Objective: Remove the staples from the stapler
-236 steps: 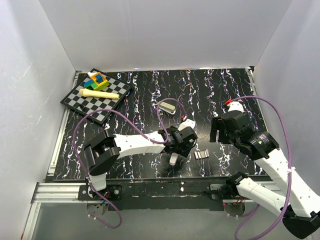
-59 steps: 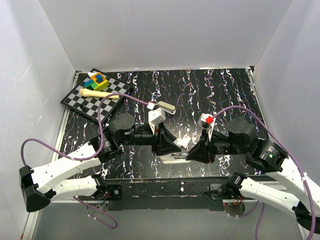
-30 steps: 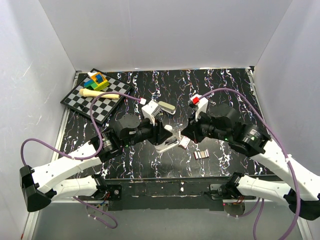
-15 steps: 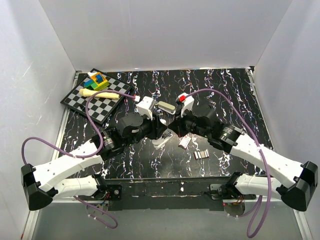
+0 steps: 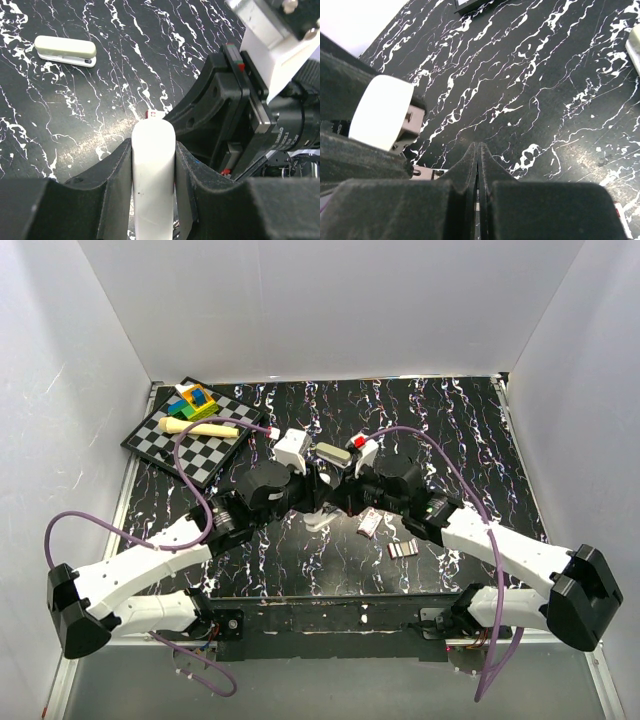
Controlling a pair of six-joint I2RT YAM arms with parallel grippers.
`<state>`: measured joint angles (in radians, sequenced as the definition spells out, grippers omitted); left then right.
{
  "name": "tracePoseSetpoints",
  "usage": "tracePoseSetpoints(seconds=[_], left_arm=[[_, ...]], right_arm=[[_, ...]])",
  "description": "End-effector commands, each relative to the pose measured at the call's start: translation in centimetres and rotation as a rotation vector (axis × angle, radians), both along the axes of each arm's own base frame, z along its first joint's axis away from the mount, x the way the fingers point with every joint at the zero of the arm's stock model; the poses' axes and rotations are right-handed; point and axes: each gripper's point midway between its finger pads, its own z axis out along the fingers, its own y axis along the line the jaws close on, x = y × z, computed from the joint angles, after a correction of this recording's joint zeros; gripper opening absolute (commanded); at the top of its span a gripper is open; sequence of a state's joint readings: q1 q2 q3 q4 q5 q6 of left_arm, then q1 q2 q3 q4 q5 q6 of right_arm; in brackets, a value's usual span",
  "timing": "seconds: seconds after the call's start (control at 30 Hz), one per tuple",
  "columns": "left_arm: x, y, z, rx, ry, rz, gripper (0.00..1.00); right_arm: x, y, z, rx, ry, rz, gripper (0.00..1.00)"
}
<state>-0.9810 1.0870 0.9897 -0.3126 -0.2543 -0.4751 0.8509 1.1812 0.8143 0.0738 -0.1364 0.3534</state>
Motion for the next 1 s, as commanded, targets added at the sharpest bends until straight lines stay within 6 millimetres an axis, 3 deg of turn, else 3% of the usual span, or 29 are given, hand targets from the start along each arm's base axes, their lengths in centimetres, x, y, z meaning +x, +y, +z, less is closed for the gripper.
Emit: tracePoseSetpoints(seconds=[0.0,0.4,0.97], left_arm=[[1.7,0.0,0.7,-0.043,-0.029,0.045,0.0],[4.9,0.7,-1.0,-0.038,-0.038,0.146,0.0],[9.0,0.7,-3.7,-0.035,-0.025,0.238,0.0]], right_arm=[[-0.4,1.5,1.4,0.109,-0.021,0.057,0.01],[-1.2,2.4,-2.2,0.128,0.061,0.097,0.01],[-1.4,4.8,-4.4,0.19,0.149,0.164,0.01]])
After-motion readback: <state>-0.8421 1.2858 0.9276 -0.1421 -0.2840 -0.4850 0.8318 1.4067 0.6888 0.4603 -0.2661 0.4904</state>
